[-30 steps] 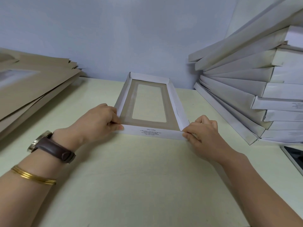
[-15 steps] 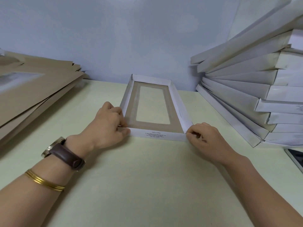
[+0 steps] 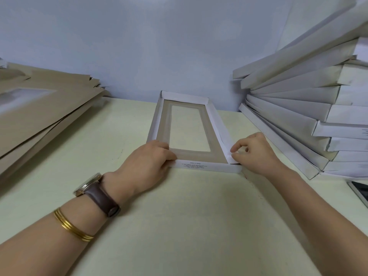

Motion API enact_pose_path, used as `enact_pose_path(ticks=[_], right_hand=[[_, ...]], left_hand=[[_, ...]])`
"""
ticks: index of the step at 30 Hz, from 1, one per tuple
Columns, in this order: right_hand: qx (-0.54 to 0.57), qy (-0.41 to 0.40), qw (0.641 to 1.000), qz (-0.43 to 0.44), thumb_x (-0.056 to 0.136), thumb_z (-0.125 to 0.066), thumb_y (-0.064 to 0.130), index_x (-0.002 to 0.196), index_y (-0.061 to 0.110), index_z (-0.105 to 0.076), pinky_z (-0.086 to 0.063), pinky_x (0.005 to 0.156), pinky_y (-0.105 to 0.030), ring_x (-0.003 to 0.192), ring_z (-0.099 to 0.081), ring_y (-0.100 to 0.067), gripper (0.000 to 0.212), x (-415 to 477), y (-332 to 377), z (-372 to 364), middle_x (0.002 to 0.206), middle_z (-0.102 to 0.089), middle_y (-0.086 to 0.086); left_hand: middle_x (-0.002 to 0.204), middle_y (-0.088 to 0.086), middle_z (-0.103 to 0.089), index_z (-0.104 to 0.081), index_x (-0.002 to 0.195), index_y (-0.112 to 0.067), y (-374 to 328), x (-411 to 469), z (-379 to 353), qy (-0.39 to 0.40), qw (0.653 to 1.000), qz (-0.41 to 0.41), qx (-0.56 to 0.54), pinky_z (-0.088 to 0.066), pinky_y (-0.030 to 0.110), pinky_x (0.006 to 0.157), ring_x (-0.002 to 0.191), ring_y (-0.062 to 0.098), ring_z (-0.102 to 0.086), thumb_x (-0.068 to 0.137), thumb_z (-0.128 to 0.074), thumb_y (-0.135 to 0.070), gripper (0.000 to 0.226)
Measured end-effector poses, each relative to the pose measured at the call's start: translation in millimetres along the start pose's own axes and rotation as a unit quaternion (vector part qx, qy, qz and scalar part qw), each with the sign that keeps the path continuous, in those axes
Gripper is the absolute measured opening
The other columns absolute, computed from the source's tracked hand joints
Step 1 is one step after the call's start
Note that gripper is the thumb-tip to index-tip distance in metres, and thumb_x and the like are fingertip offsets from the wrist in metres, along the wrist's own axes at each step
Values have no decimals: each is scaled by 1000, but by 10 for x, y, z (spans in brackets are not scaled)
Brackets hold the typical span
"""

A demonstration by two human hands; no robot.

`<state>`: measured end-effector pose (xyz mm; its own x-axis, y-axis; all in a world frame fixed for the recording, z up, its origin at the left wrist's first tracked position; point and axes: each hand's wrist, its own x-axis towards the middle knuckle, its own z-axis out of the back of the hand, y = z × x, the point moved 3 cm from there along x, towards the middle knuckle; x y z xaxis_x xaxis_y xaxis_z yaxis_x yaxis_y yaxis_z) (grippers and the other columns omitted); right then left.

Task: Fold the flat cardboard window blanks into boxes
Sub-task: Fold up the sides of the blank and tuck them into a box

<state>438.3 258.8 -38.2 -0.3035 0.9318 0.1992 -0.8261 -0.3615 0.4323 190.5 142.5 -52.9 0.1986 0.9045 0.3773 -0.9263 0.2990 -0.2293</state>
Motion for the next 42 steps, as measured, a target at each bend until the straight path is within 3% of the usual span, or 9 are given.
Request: enact_pose_path(ticks=[4, 11, 16, 20, 25, 30, 34, 38, 42], right_hand=[[-75, 60, 994, -51, 73, -70, 16, 70, 4, -65, -44, 60, -28, 74, -61, -24, 13, 202, 50, -5, 81, -67, -6], [-132, 151, 970, -135, 61, -90, 22, 75, 8, -51, -57, 67, -34, 63, -60, -26, 43, 359, 299, -76, 84, -56, -9], [-181, 170, 956, -155, 70, -80, 9, 77, 7, -46, -55, 63, -32, 55, -57, -25, 35, 421, 334, -84, 89, -50, -12], [-208, 184, 948, -155, 73, -77, 10, 80, 6, -48, -58, 76, -36, 54, -60, -25, 30, 448, 366, -99, 98, -52, -16], [-226, 188, 946, -140, 68, -70, 7, 75, 6, -51, -57, 67, -31, 50, -58, -24, 20, 453, 418, -144, 82, -51, -11], [-225, 180, 949, -130, 70, -62, 2, 80, 6, -50, -54, 61, -29, 54, -59, -25, 15, 439, 386, -153, 82, -51, -12], [-202, 196, 952, -123, 77, -51, 0, 92, 3, -60, -60, 73, -35, 61, -65, -30, 18, 441, 340, -140, 88, -64, -18], [-189, 209, 951, -124, 72, -58, 3, 75, 4, -55, -56, 66, -30, 58, -63, -28, 4, 400, 341, -95, 74, -61, -14], [-157, 227, 952, -135, 72, -60, -4, 88, -1, -62, -58, 77, -36, 77, -71, -34, 16, 366, 341, -52, 86, -66, -18]], left_hand=[[92, 0, -57, -70, 110, -20, 2, 2, 1, 5, 1000, 3, -6, -44, 38, 80, 95, 22, -52, 98, -47, -20, 26], [92, 0, -58, -70, 109, -19, 1, -2, 6, 0, 1000, 0, -7, -45, 37, 79, 95, 22, -53, 98, -48, -21, 25], [91, 0, -58, -70, 108, -19, -3, -4, 4, 0, 1000, 2, -6, -44, 37, 79, 95, 23, -52, 98, -48, -22, 25], [91, 1, -58, -71, 108, -18, -10, -7, 7, 1, 1000, 2, -7, -43, 36, 79, 95, 23, -53, 98, -48, -21, 25], [90, 1, -57, -70, 106, -18, -4, -7, 6, 7, 1000, 7, -3, -43, 36, 79, 94, 22, -52, 98, -47, -22, 25], [89, 1, -56, -70, 103, -17, -7, -6, 6, 8, 1000, 9, -4, -45, 38, 78, 94, 22, -52, 98, -47, -22, 24], [89, 0, -56, -71, 104, -18, 6, -11, 1, 7, 1000, 8, -7, -45, 38, 78, 94, 22, -52, 98, -48, -22, 24], [89, -1, -56, -71, 105, -19, 9, -7, -4, 3, 1000, 6, -8, -45, 36, 78, 94, 22, -52, 98, -48, -22, 24], [90, -1, -56, -70, 106, -20, 17, -5, -10, 5, 1000, 5, -9, -45, 36, 78, 95, 22, -52, 98, -48, -23, 24]])
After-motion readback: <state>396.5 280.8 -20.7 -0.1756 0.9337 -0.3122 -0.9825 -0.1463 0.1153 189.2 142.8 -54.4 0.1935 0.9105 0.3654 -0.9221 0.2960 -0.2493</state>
